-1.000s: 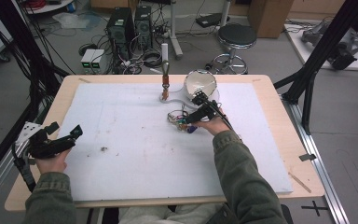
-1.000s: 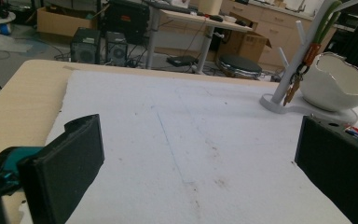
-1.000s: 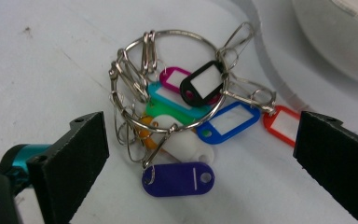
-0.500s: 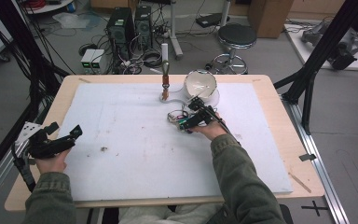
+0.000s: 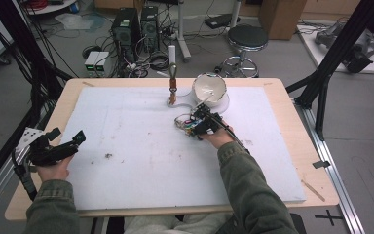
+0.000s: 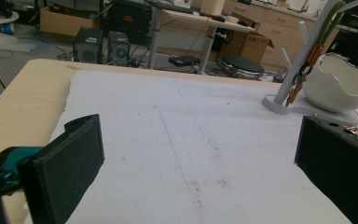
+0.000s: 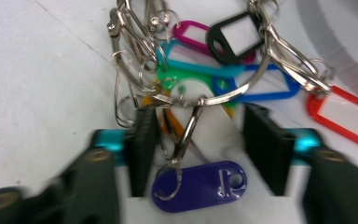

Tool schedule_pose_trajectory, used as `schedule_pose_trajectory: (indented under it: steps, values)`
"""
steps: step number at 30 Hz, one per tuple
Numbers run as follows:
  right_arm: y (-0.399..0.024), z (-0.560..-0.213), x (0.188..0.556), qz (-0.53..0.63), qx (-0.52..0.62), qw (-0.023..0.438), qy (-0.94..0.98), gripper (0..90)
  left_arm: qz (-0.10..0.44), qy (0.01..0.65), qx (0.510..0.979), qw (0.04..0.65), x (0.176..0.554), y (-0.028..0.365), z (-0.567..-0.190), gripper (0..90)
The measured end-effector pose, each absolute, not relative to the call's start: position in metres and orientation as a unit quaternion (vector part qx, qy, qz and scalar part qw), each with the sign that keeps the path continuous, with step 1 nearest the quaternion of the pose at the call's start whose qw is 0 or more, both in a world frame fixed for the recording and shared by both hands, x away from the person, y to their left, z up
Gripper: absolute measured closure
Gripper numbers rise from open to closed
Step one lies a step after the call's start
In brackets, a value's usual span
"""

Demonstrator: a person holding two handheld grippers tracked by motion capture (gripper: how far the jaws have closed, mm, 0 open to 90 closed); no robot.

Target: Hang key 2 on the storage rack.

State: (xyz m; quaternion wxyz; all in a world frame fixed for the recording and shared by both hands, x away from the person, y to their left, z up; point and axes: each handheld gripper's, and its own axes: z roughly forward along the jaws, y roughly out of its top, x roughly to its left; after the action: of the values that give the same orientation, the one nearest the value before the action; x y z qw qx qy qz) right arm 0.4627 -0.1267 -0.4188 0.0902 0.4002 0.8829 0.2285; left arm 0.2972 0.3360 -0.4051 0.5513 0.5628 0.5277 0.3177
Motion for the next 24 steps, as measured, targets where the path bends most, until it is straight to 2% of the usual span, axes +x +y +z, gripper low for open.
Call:
schedule_pose_trajectory:
  steps: [1, 4, 5, 6, 24]
  values:
    - [-0.129, -0.418, 0.463, 0.233, 0.4, 0.087, 0.882, 64.6, 0.318, 0.528, 0.563, 0.551, 0.297, 0.336, -0.405, 1.7]
    - [-0.132, -0.416, 0.463, 0.234, 0.408, 0.075, 0.879, 70.5, 0.318, 0.529, 0.56, 0.552, 0.297, 0.336, -0.405, 1.7]
    - [-0.134, -0.415, 0.463, 0.24, 0.406, 0.069, 0.879, 78.6, 0.319, 0.528, 0.561, 0.552, 0.297, 0.336, -0.405, 1.7]
    - [-0.136, -0.412, 0.462, 0.254, 0.411, 0.063, 0.874, 81.3, 0.319, 0.528, 0.562, 0.552, 0.297, 0.336, -0.405, 1.7]
    - [-0.142, -0.394, 0.455, 0.287, 0.396, 0.068, 0.87, 84.7, 0.319, 0.527, 0.561, 0.552, 0.297, 0.336, -0.405, 1.7]
